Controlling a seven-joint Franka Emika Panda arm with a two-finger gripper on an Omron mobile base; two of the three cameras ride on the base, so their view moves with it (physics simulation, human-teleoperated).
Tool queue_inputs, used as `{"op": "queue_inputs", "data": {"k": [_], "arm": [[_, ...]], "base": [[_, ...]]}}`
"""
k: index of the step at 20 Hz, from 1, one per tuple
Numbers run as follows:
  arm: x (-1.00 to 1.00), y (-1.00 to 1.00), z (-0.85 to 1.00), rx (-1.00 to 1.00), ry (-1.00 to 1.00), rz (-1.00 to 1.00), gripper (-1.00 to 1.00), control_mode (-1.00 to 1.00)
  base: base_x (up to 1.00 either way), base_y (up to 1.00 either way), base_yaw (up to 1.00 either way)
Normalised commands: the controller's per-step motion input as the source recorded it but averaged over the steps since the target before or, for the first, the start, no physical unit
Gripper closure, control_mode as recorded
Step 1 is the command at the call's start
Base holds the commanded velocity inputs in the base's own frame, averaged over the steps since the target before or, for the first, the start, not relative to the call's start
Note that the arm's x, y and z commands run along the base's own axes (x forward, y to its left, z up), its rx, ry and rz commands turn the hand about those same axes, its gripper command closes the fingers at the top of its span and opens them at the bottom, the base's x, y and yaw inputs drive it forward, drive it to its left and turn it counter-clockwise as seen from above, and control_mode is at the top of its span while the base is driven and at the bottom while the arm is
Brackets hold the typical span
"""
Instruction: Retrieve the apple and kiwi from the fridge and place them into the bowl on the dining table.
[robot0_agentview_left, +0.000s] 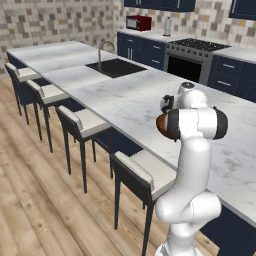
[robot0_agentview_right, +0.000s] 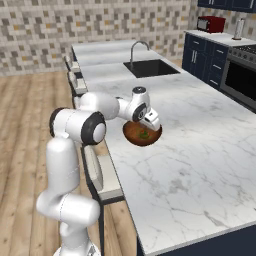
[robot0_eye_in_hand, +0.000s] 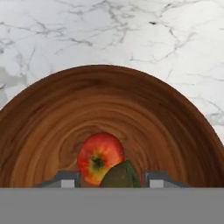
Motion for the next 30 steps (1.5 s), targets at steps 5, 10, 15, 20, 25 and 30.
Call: {"op": "queue_inputs", "data": {"k": [5, 10, 15, 20, 25, 30], "arm": [[0.00, 0.00, 0.42, 0.00, 0.01, -0.09, -1.00, -1.00], [-0.49, -0.13, 1.00, 0.00, -0.09, -0.01, -1.00, -1.00], [-1.00, 0.14, 0.93, -0.07, -0.25, 0.00, -1.00, -1.00], [-1.00, 0.70, 0.27, -0.18, -0.15, 0.01, -1.00, -1.00], [-1.00, 0.89, 0.00, -0.21, -0.11, 0.01, -1.00, -1.00], [-1.00, 0.71, 0.00, -0.14, -0.12, 0.00, -1.00, -1.00]], "base": [[0.00, 0.00, 0.00], [0.00, 0.00, 0.00], [0.00, 0.00, 0.00], [0.00, 0.00, 0.00], [0.00, 0.00, 0.00], [0.00, 0.00, 0.00]]}}
